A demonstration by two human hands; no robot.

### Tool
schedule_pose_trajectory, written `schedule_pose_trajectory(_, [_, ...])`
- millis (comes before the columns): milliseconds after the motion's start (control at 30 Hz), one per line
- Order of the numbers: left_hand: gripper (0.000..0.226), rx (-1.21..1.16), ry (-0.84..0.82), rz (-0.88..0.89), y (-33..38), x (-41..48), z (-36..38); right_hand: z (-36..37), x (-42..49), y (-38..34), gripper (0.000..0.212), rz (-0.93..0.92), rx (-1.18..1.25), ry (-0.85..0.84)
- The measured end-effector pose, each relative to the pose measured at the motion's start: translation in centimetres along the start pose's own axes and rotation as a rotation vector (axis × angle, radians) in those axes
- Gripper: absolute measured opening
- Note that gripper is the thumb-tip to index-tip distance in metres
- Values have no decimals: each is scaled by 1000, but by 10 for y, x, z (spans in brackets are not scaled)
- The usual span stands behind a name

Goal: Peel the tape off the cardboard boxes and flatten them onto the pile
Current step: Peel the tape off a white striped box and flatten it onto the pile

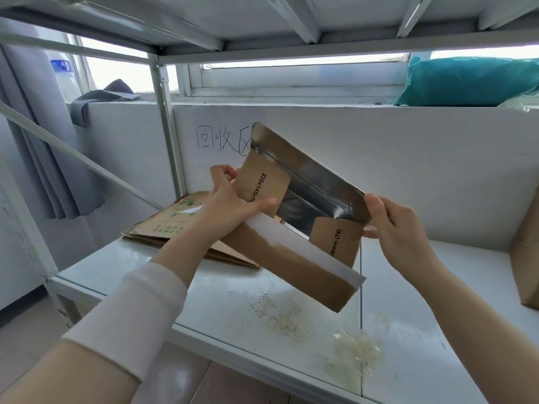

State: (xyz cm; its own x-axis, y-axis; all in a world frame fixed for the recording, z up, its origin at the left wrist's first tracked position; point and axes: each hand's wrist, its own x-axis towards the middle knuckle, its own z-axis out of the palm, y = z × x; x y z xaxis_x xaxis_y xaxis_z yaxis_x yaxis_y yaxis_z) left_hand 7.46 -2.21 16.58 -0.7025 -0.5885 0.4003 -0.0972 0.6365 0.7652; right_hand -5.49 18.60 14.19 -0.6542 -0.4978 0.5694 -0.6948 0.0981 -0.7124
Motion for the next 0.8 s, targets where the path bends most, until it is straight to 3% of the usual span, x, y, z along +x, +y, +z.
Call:
schedule_pose_trajectory(67, [72, 117, -19, 0, 7, 13, -2, 1, 6, -2, 50, 36, 12, 47])
schedule_pose_trajectory(267, [96, 608, 67, -37, 41, 42, 10, 11, 13, -12, 37, 30, -41, 142])
schedule_pose_trajectory(400, [79, 707, 123, -34, 59, 49, 21, 7, 16, -20, 27, 6, -59, 189])
schedule_pose_trajectory(567, [26, 460, -88, 105, 71, 52, 13, -12, 21, -9, 32, 67, -68, 278])
schedule_pose_trajectory(700, [30, 224, 81, 127, 67, 45, 5, -18, 18, 6, 32, 121, -81, 340])
schedule_pose_trajectory(800, [28, 64, 177, 63, 56, 32, 3, -15, 17, 16, 60, 197, 15, 379])
